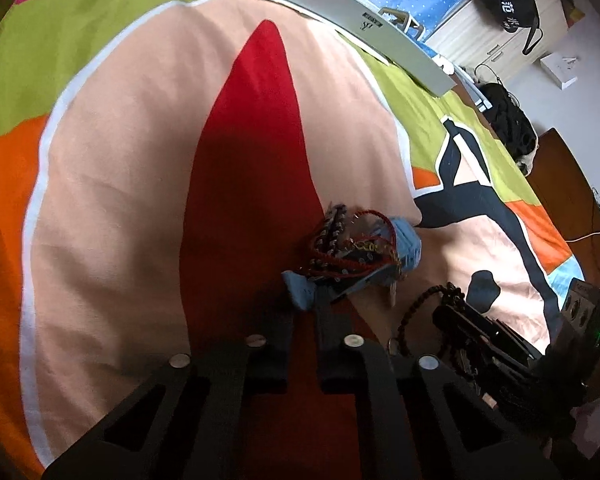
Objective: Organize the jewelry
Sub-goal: 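Grasp the black bead necklace with the right tool while the left tool grasps a blue-strap watch, then carry the necklace with the right tool into the tray while the left tool carries the watch there, then open both tools and move them back over the remaining jewelry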
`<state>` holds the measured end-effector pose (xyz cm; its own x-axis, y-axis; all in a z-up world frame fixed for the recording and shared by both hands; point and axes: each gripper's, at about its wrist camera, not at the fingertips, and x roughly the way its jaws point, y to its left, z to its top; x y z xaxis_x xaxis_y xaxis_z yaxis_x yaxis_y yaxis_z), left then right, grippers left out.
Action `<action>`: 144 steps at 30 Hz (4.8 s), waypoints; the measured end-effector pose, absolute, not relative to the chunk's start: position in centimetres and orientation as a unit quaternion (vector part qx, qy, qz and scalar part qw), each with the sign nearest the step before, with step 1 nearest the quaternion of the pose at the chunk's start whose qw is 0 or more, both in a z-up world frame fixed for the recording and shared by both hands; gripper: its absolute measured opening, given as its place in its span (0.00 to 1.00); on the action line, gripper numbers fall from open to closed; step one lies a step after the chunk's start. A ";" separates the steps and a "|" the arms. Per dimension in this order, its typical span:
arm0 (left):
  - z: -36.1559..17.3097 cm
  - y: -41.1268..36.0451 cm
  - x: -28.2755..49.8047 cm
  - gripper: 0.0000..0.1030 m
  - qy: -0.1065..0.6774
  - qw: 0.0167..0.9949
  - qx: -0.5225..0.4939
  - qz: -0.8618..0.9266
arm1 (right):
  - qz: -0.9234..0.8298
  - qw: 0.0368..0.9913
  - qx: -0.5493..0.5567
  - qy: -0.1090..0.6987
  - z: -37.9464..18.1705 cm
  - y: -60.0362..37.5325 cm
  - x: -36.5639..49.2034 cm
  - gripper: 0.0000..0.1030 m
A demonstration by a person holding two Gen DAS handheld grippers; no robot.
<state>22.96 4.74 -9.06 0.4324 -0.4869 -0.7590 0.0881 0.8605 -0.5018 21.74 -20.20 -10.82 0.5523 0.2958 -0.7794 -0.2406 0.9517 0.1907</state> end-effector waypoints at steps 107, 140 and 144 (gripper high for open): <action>5.1 2.8 41.3 0.62 0.340 0.928 -0.140 -0.054 | 0.208 0.926 0.048 0.310 1.1 -23.3 42.8 0.51; 10.6 0.0 15.3 0.88 0.245 0.967 -0.056 -0.045 | 0.228 0.951 0.021 0.206 9.6 -26.2 16.4 1.00; 9.7 -0.3 13.1 0.88 0.255 0.964 -0.051 -0.057 | 0.221 0.950 0.022 0.218 7.7 -26.7 14.0 1.00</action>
